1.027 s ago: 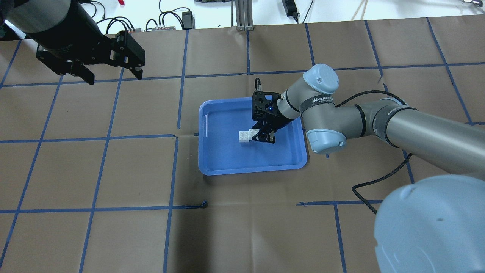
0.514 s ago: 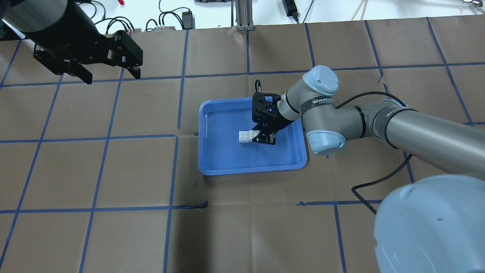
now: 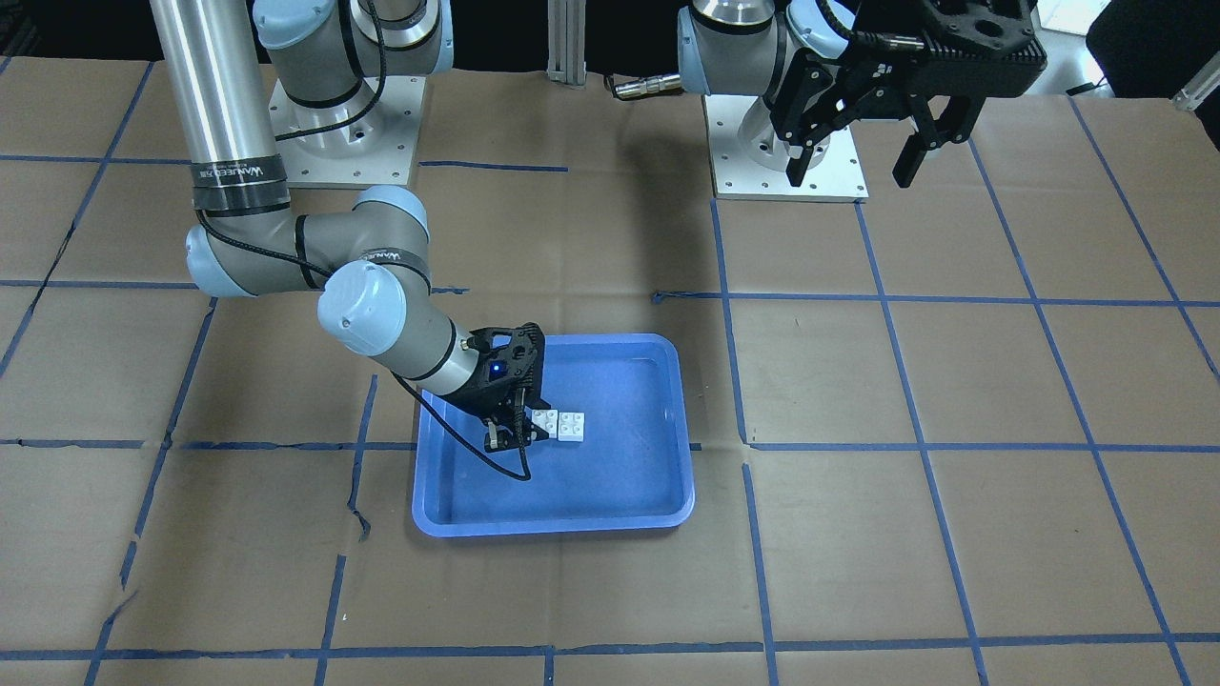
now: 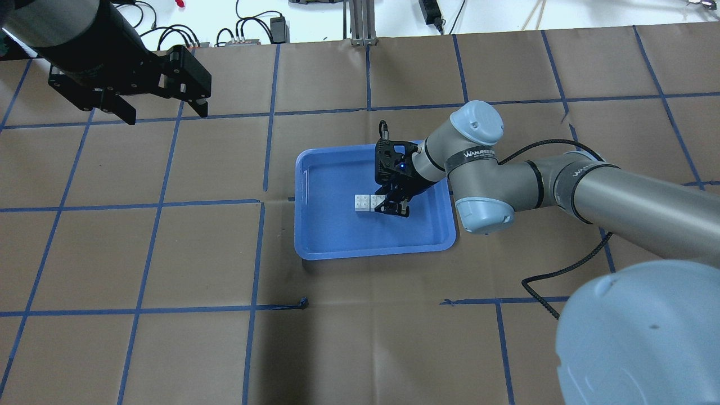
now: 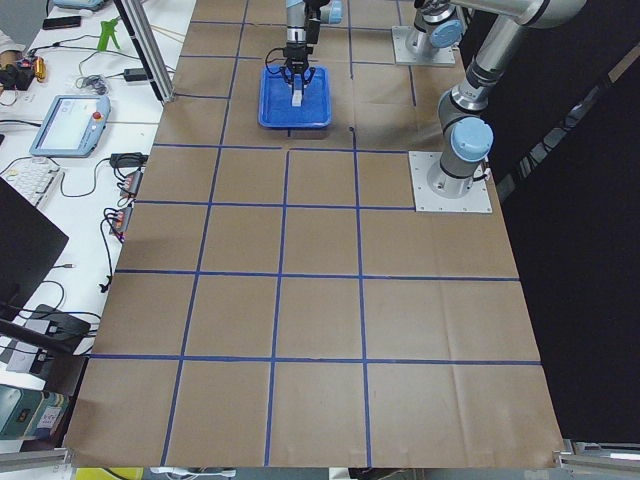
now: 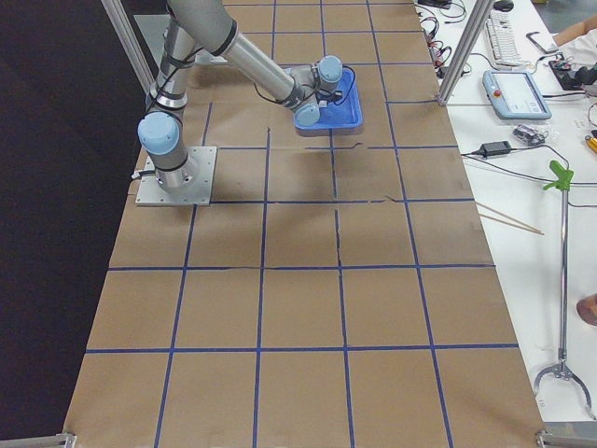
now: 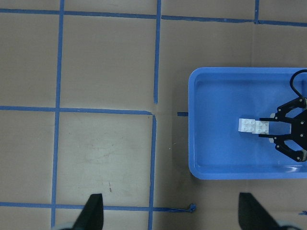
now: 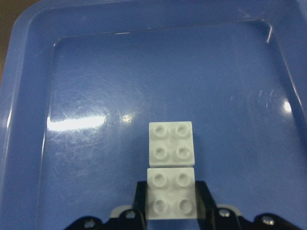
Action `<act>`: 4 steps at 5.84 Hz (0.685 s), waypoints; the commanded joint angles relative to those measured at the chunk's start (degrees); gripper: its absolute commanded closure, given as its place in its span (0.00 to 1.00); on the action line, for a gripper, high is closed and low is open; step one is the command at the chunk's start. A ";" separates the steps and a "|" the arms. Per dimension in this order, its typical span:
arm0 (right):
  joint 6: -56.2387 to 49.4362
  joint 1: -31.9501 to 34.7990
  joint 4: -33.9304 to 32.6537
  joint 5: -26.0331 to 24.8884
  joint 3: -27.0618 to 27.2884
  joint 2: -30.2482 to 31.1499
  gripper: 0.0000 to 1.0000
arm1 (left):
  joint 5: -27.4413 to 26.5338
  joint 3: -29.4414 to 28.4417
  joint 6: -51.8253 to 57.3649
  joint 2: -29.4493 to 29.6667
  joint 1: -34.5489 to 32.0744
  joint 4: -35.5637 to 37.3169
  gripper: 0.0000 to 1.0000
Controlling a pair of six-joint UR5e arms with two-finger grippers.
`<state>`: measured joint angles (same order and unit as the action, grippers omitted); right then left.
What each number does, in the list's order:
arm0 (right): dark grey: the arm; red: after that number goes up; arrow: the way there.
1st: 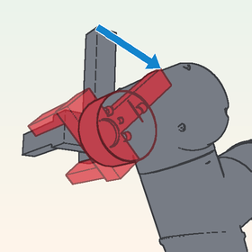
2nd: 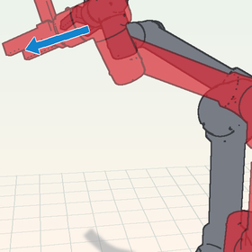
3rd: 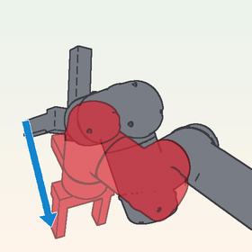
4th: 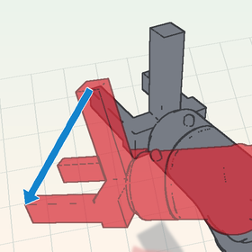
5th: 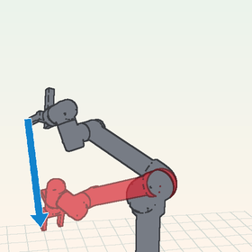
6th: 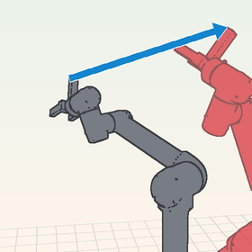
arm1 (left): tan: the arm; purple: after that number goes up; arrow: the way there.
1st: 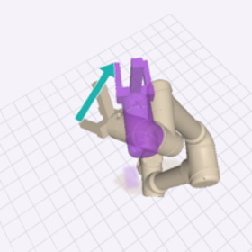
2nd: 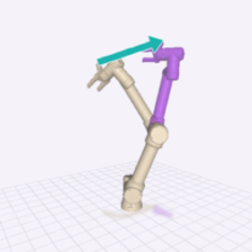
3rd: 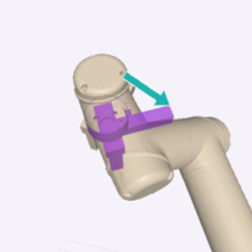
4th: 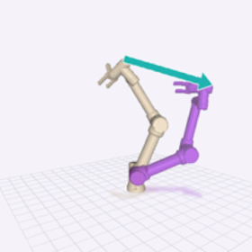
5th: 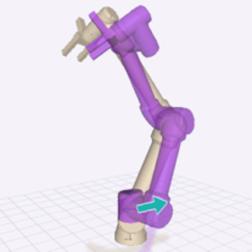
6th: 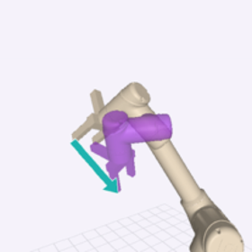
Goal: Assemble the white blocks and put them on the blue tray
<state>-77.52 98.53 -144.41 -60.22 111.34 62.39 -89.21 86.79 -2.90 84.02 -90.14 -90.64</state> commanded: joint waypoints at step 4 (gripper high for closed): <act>0.00 0.09 -0.17 0.11 0.02 0.01 0.69 | 0.00 -0.22 0.00 0.00 0.14 -0.42 0.01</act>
<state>-77.48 98.57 -144.58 -60.12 111.36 62.40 -89.21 86.60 -2.90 84.02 -90.05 -90.99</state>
